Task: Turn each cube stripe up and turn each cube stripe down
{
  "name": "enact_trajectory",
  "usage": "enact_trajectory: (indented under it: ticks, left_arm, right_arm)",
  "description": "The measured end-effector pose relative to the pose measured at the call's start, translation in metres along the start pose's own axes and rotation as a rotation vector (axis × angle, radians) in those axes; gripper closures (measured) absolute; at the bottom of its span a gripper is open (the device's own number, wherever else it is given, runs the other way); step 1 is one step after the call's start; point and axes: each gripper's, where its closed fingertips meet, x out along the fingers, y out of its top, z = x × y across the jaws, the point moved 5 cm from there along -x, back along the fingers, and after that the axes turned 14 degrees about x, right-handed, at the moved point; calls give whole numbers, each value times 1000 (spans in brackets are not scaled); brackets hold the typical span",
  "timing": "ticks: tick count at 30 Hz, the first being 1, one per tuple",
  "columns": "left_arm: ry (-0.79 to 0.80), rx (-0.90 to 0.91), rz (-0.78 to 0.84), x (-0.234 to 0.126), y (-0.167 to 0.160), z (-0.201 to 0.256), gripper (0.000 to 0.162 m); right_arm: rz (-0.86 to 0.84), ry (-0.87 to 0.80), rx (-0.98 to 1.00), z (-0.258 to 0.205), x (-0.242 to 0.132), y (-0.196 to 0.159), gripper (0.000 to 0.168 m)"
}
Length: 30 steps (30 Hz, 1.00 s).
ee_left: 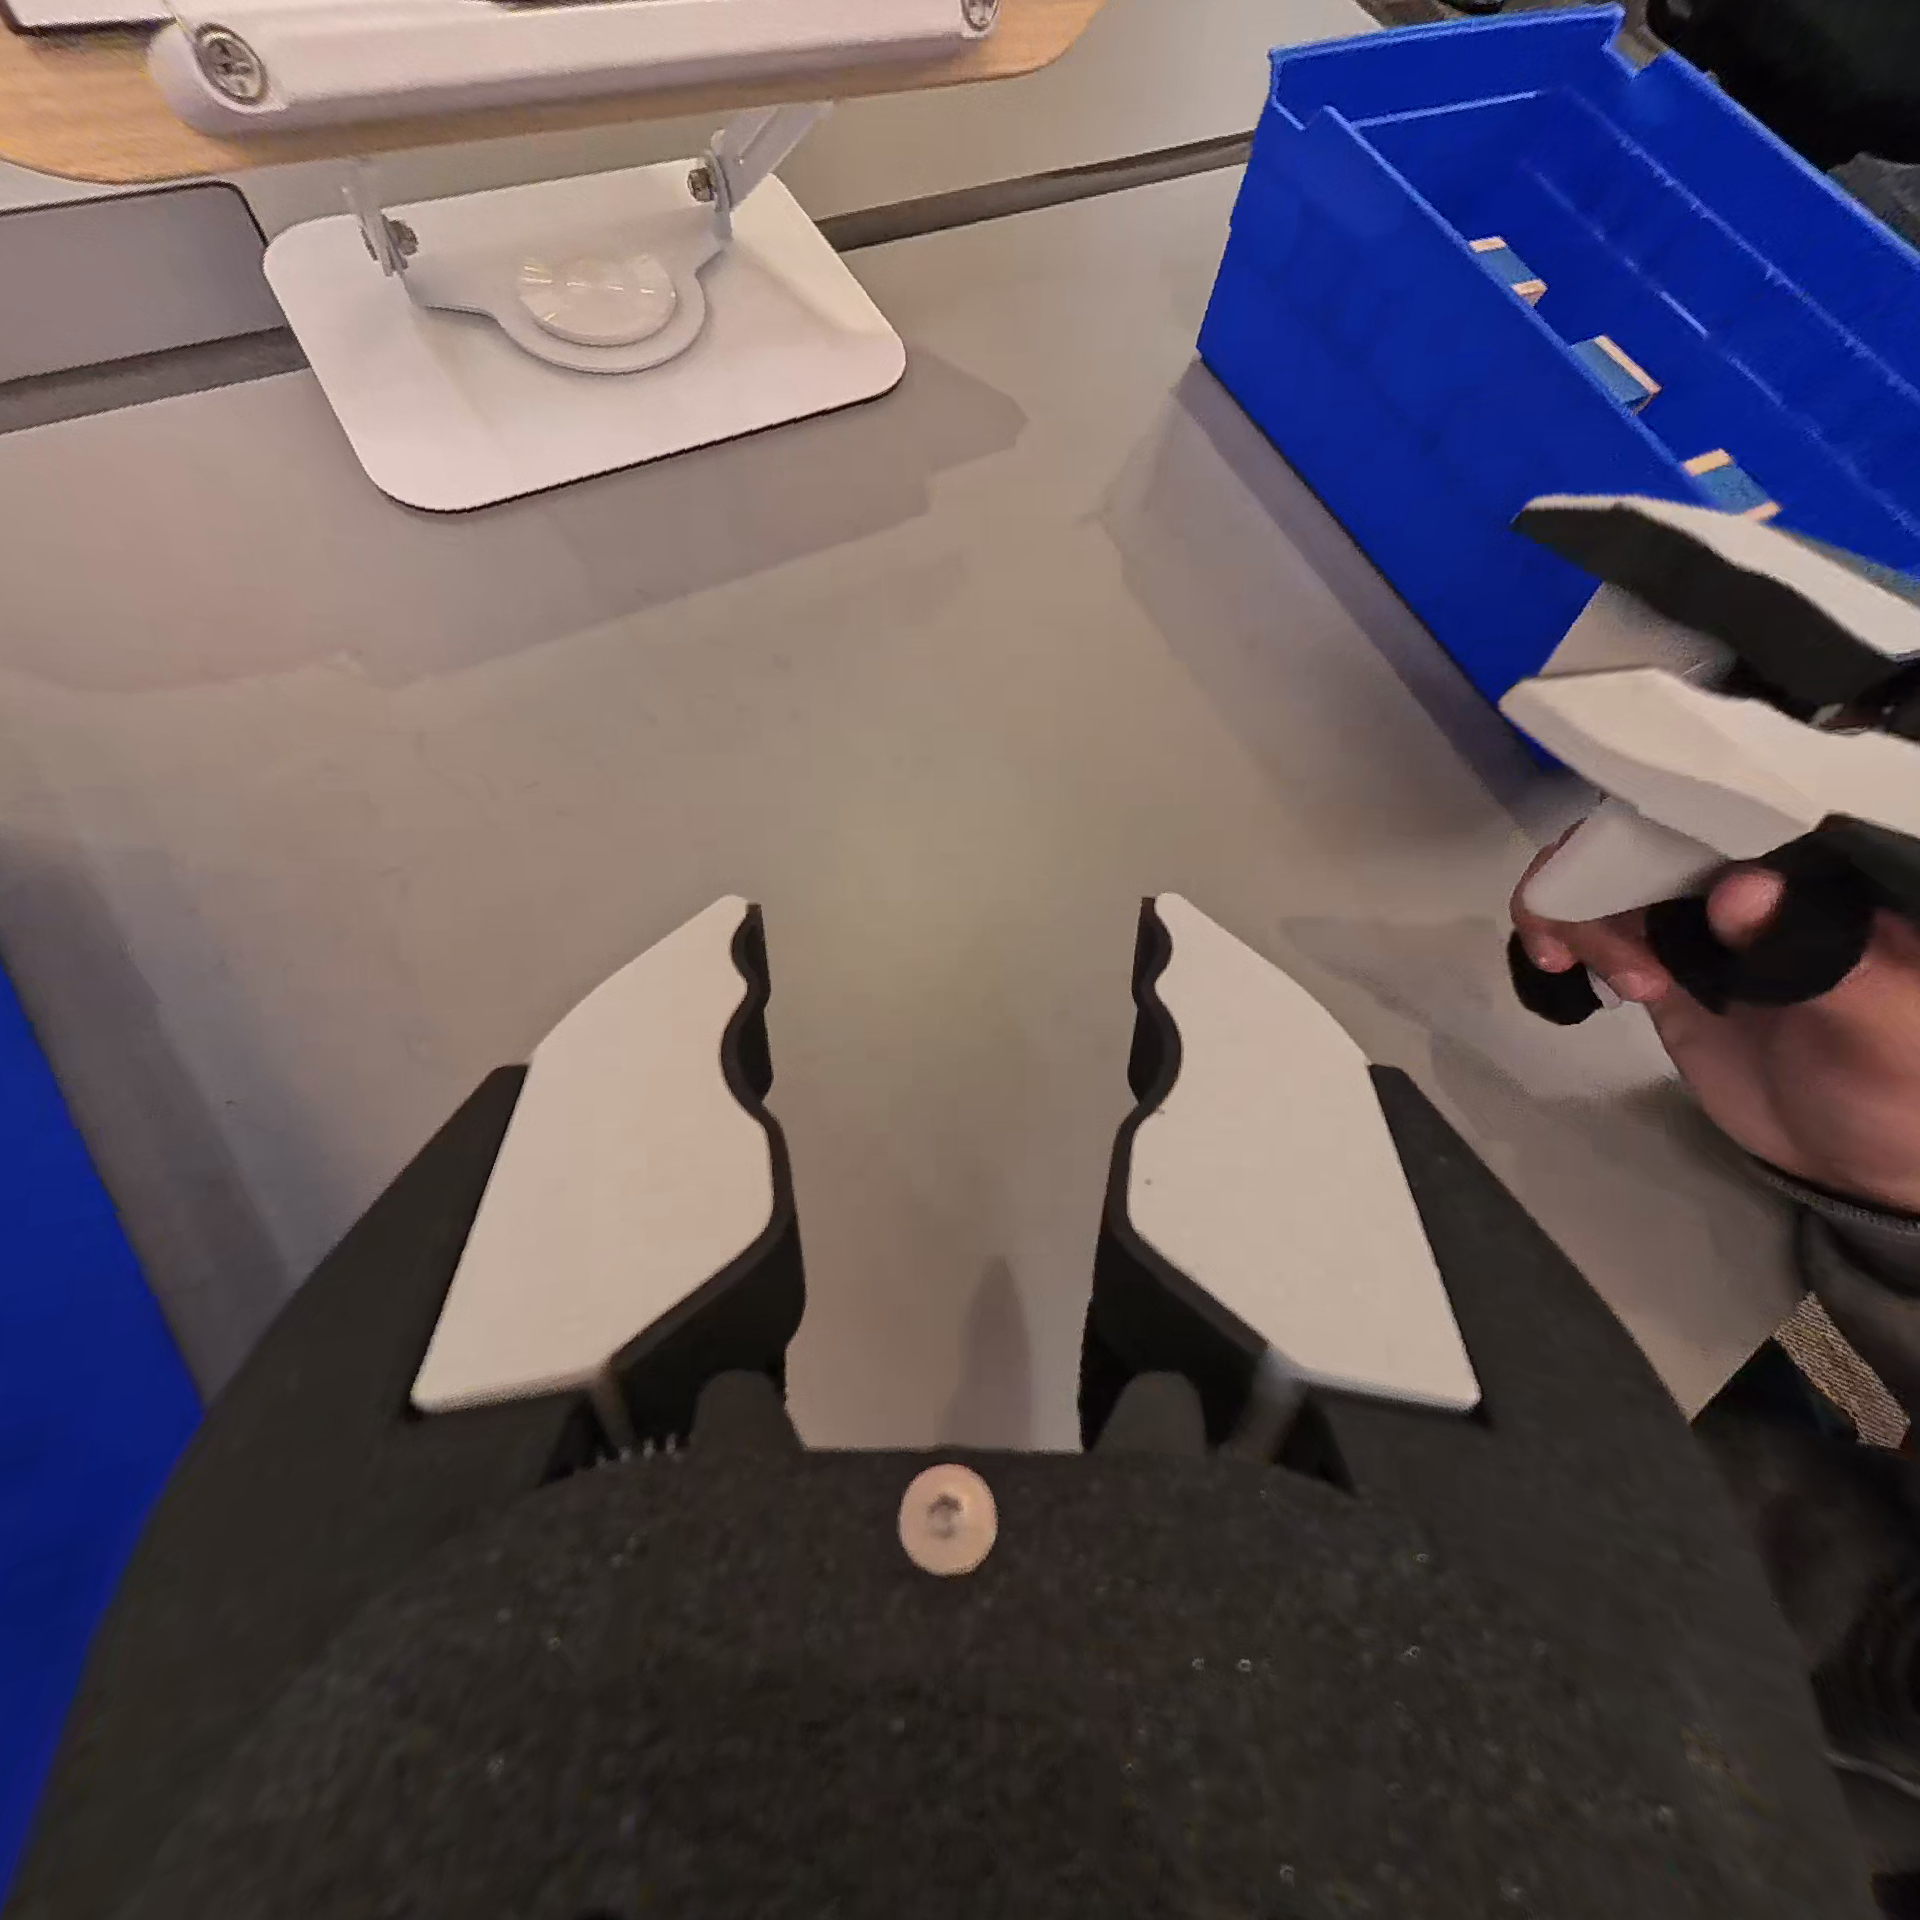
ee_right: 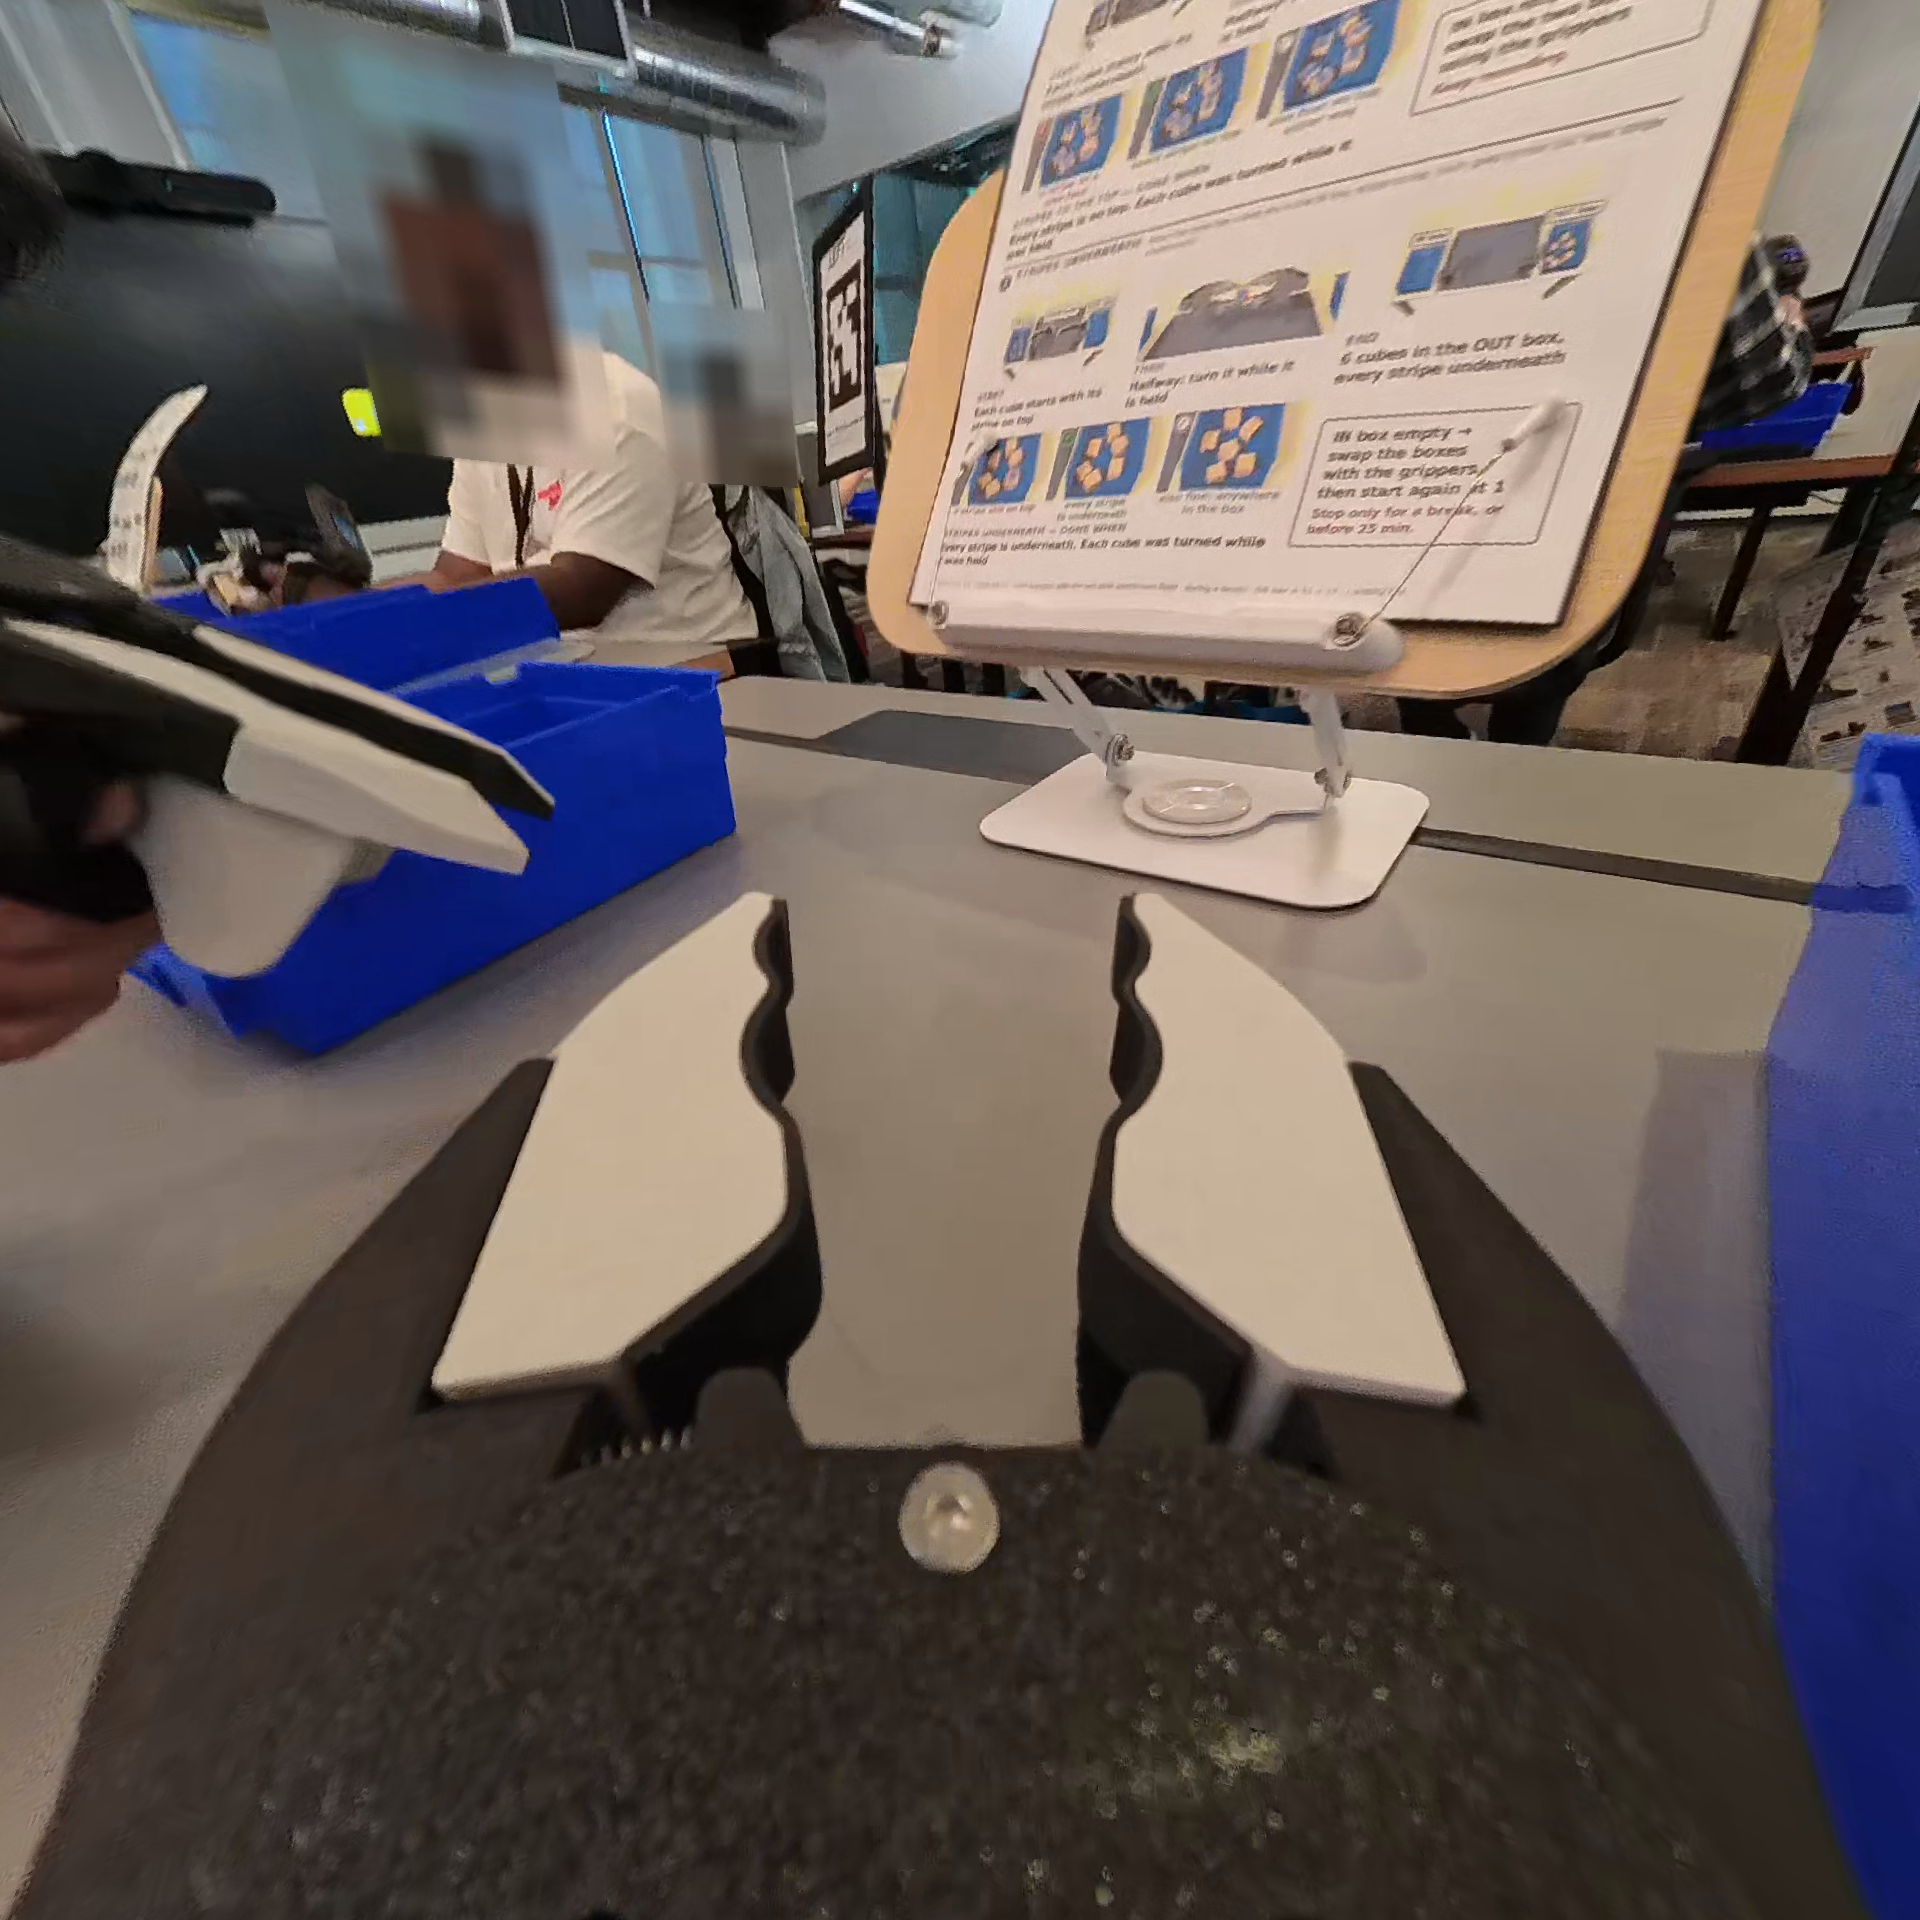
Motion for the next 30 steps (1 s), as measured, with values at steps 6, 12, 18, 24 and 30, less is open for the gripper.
enact_trajectory:
  ticks: [6, 12, 18, 24, 30]
  left_arm:
    - [57, -3, -2, -23, 6, -27, 96]
    - [261, -135, -189, -104, -18, -140, 99]
    - [229, -402, -433, -92, -86, -237, 99]
    - [272, -493, -558, -64, -127, -283, 98]
    - [345, -483, -638, -55, -141, -295, 102]
  right_arm:
    - [-27, 23, -31, -2, 1, -8, 112]
    - [-36, 36, -53, -2, 3, -10, 113]
    - [-55, 55, -69, -2, 2, -14, 112]
    - [-59, 49, -53, 4, 1, -13, 113]
    - [-80, 43, -52, 9, 3, -15, 113]
